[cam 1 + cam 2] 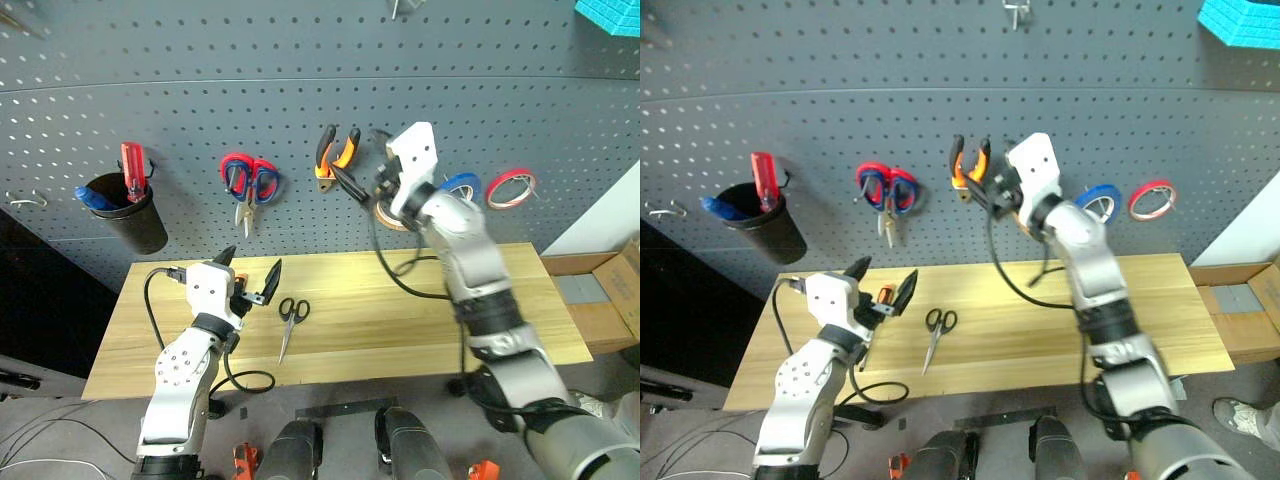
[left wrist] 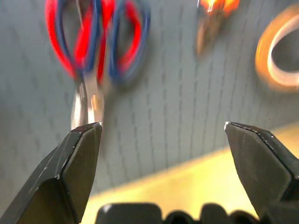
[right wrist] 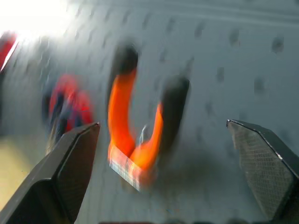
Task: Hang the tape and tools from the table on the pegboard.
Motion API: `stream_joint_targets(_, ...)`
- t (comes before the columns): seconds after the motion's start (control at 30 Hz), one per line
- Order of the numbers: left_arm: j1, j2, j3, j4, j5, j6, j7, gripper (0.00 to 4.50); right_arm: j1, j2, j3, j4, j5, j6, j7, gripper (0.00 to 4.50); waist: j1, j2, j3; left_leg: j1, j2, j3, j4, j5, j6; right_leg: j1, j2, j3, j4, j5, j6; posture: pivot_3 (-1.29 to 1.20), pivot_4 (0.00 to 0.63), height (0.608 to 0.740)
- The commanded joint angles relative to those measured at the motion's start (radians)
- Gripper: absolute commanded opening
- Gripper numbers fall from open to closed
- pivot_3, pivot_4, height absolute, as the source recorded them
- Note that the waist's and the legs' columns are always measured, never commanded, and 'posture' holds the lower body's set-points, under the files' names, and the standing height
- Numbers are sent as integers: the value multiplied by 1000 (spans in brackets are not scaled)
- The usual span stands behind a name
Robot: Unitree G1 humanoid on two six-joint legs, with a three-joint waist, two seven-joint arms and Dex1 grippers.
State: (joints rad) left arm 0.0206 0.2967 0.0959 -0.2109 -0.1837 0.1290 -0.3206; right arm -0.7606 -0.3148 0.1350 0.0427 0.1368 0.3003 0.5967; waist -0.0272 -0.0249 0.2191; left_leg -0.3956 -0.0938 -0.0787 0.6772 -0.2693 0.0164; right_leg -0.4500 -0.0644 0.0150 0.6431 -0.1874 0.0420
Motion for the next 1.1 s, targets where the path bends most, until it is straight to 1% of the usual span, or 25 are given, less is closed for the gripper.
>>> stream_joint_targets(0.03,16,28,-12,-28,-16,128,-20,4500,63,-153,25,-243,63,187,161,4486,-4,0,0,0,0,0,0,0,1,0,-1,0,0,0,0,-36,194,740)
stream_joint_targets(0.1,22,35,-24,-17,-11,130,-37,4500,106,-197,9,-311,117,258,197,4486,-8,0,0,0,1,0,0,-1,1,1,-1,-1,0,0,0,-42,196,740)
stream_joint_targets(0.17,23,52,-42,-14,-7,216,-44,4500,146,-215,15,-350,146,316,207,4486,-11,0,0,2,2,1,0,-1,2,2,-1,0,0,-1,0,-44,203,740)
stream_joint_targets(0.23,15,63,-64,2,13,289,-37,4500,206,-269,81,-416,163,370,269,4486,-8,0,0,4,2,0,0,-1,2,5,-1,-1,-1,-1,0,-46,207,740)
stream_joint_targets(0.27,8,77,-87,8,31,353,-32,4500,239,-302,127,-454,163,395,303,4486,-5,0,0,5,2,-1,0,-1,2,6,-1,-2,-1,-2,0,-48,212,740)
stream_joint_targets(0.3,4,90,-109,11,50,407,-28,4500,264,-325,171,-482,155,413,320,4486,-5,0,0,5,2,-1,0,-1,2,8,-2,-3,-2,-5,5,-51,216,740)
stream_joint_targets(0.33,-1,98,-127,7,64,459,-22,4500,283,-330,206,-497,145,426,317,4486,-5,0,0,6,2,-1,0,-2,3,8,-2,-4,-2,-5,5,-56,220,740)
stream_joint_targets(0.4,-21,93,-148,-2,79,576,9,4500,305,-278,258,-482,103,417,254,4486,-6,0,1,5,1,-1,1,-2,3,8,-3,-4,-2,-6,6,-61,226,740)
stream_joint_targets(0.47,-51,74,-165,4,86,667,33,4500,316,-180,286,-420,52,417,144,4486,-8,-1,1,6,1,0,1,-2,3,8,-4,-3,-2,-6,6,-64,227,740)
stream_joint_targets(0.57,-87,46,-180,20,87,712,48,4500,339,-87,292,-367,11,374,59,4486,-4,-1,1,6,1,-1,1,-2,3,8,-4,-3,-1,-6,6,-69,226,740)
stream_joint_targets(0.63,-113,26,-200,46,96,727,56,4500,358,-47,286,-338,-3,344,26,4486,-2,-1,1,7,1,-2,1,-2,3,9,-4,-3,-2,-6,6,-70,224,740)
stream_joint_targets(0.7,-134,18,-223,80,105,736,56,4500,376,-27,284,-322,-14,323,9,4486,-1,-1,1,7,0,-2,1,-2,2,9,-5,-4,-1,-4,3,-75,223,740)
stream_joint_targets(0.83,-180,-3,-242,168,125,781,75,4500,398,-34,292,-318,-34,314,7,4486,-4,-1,1,6,-1,-2,0,-3,2,8,-5,-4,-2,-4,2,-91,226,740)
stream_joint_targets(0.97,-227,-20,-260,263,150,776,97,4500,410,-29,265,-329,-22,333,10,4486,-7,-1,1,7,0,-2,0,-3,2,8,-5,-4,-1,-4,4,-100,226,740)
stream_joint_targets(1.03,-263,-34,-280,323,164,780,101,4500,416,-20,231,-323,0,344,9,4486,-6,-1,1,8,0,-3,0,-3,2,9,-5,-4,-1,-6,6,-103,226,740)
stream_joint_targets(1.1,-287,-45,-293,364,172,785,100,4500,421,-27,215,-314,1,342,14,4486,-6,-1,1,10,0,-3,0,-3,2,12,-5,-5,-2,-7,7,-110,224,740)
